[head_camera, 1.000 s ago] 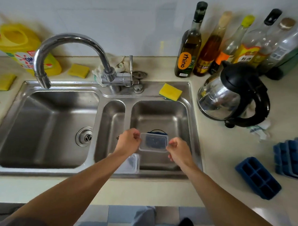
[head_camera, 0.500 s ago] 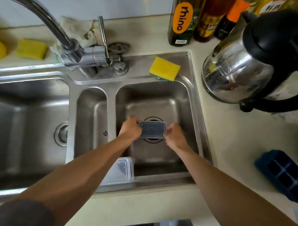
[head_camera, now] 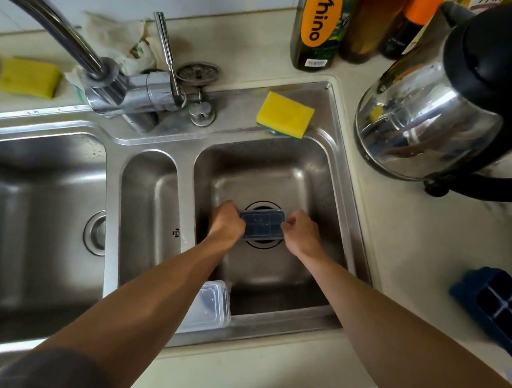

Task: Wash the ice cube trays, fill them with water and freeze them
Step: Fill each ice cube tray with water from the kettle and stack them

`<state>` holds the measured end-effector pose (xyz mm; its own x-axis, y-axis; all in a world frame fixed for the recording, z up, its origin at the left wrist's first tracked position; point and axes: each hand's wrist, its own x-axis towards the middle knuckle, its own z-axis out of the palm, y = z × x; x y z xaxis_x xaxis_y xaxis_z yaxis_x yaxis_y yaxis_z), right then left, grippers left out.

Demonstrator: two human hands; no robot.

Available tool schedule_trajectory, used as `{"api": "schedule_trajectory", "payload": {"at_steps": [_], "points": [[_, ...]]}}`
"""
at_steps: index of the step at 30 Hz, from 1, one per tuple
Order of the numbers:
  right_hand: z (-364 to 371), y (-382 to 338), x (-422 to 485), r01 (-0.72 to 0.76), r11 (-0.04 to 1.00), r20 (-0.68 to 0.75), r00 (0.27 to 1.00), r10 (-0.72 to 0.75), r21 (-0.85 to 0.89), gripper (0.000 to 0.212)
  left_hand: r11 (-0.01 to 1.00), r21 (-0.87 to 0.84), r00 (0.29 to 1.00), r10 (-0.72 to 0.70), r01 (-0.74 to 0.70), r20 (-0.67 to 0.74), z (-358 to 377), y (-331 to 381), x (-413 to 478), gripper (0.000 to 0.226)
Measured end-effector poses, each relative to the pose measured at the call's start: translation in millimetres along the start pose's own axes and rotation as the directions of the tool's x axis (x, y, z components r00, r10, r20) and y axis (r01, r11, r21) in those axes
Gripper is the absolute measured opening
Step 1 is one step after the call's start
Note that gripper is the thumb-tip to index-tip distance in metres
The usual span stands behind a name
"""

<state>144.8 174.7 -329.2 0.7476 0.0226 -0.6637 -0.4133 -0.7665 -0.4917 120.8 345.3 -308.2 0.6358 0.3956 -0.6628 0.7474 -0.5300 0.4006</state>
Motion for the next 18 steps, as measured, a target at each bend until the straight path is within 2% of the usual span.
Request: {"api": "schedule_trajectory", "payload": {"at_steps": [4,15,18], "points": [[-0.7,-4.7,4.2,-0.027,1.000,-0.023,0.999,0.027,-0.001,0.004,0.999,-0.028,0.999,-0.046,0.046,0.011,1.2,-1.7,4.8,0.008],[0.8,-7.3,7.4,-0.047,0.999,0.024,0.999,0.047,-0.015,0.015,0.975,-0.159,0.987,-0.149,0.156,0.055,7.2,-4.9,13.1,0.017],[3.0,-4.1,5.8,-0.017,1.000,0.012,1.000,0.017,0.008,0.014,0.980,-0.141,0.988,-0.131,0.142,0.082,5.1,-5.1,15.7,0.013]]}}
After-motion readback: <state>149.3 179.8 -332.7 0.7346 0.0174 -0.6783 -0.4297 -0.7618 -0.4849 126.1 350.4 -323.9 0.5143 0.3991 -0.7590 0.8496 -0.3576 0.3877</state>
